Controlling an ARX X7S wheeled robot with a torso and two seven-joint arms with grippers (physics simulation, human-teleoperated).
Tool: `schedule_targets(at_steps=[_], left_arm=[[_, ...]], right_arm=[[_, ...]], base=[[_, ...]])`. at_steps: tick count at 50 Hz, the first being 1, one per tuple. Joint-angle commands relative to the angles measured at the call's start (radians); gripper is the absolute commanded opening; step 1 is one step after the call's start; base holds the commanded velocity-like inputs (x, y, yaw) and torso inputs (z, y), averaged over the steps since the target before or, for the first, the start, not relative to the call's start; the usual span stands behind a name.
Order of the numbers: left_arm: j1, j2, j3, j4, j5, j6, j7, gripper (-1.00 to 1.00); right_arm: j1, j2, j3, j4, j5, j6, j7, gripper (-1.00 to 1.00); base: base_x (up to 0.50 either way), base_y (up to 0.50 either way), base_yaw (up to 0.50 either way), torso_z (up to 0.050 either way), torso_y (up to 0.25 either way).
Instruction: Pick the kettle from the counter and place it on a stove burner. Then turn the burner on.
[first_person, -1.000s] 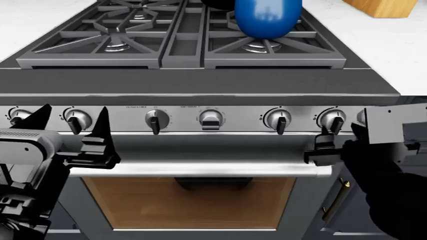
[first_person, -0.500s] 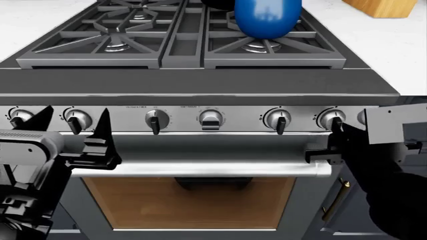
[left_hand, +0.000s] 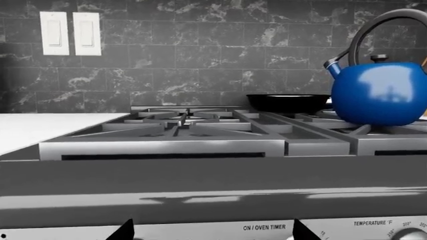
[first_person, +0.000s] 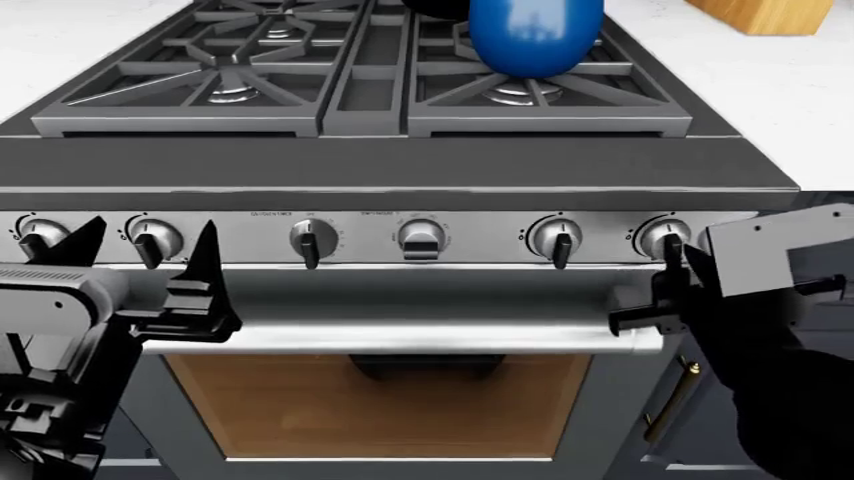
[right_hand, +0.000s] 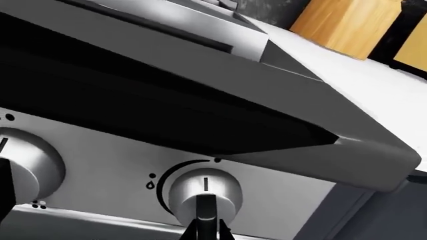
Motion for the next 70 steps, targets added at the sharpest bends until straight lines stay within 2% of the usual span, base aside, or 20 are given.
schedule_targets(at_steps=[1,70], left_arm=[[0.009,0.002,-0.002,-0.004,0.002,0.009,0.002,1.0],[0.016,0.002,0.003,-0.013,0.008,0.026,-0.001,1.0]], right_arm=[[0.039,-0.003,-0.03,-0.038,-0.037,-0.002,-0.03,-1.0],[0.178,0.023,-0.195,-0.1,-0.191,0.114,-0.137,-1.0]], base=[[0.0,0.0,0.0,0.0,0.0],[0.0,0.0,0.0,0.0,0.002]])
